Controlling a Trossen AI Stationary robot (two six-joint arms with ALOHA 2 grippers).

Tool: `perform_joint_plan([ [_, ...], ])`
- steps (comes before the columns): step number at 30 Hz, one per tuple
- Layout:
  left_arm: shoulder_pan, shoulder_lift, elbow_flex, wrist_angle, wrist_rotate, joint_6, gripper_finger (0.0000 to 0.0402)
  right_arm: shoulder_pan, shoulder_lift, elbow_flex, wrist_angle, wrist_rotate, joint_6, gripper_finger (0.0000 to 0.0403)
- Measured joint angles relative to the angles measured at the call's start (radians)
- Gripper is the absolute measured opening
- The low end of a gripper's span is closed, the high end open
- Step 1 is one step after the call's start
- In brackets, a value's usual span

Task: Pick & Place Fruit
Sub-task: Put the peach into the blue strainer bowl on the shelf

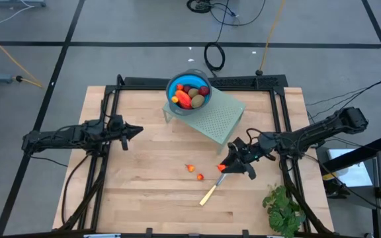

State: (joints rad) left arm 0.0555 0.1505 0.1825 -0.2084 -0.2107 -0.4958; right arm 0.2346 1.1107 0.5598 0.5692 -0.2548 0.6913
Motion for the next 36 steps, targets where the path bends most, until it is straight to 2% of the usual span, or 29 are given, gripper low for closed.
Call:
perform_joint_plan([
  [9, 0.0, 0.0, 0.0, 0.0, 0.0, -0.103, 0.0021, -0.046, 0.0, 0.0, 0.042, 0.126, -0.383, 0.0125],
  [18, 0.0, 0.0, 0.0, 0.0, 0.0, -0.144, 0.0021, -0.107, 0.0, 0.0, 0.127, 0.131, -0.811, 0.0125],
  [26, 0.0, 0.0, 0.0, 0.001, 0.0, -0.146, 0.0021, -0.138, 0.0, 0.0, 0.181, 0.128, -1.127, 0.0125],
  [29, 0.0, 0.0, 0.0, 0.001, 0.0, -0.146, 0.0021, -0.15, 0.0, 0.0, 0.209, 0.128, -1.187, 0.0125],
  [36, 0.0, 0.0, 0.0, 0.001, 0.0, -0.146, 0.0021, -0.158, 0.0, 0.0, 0.211, 0.128, -1.194, 0.0125],
])
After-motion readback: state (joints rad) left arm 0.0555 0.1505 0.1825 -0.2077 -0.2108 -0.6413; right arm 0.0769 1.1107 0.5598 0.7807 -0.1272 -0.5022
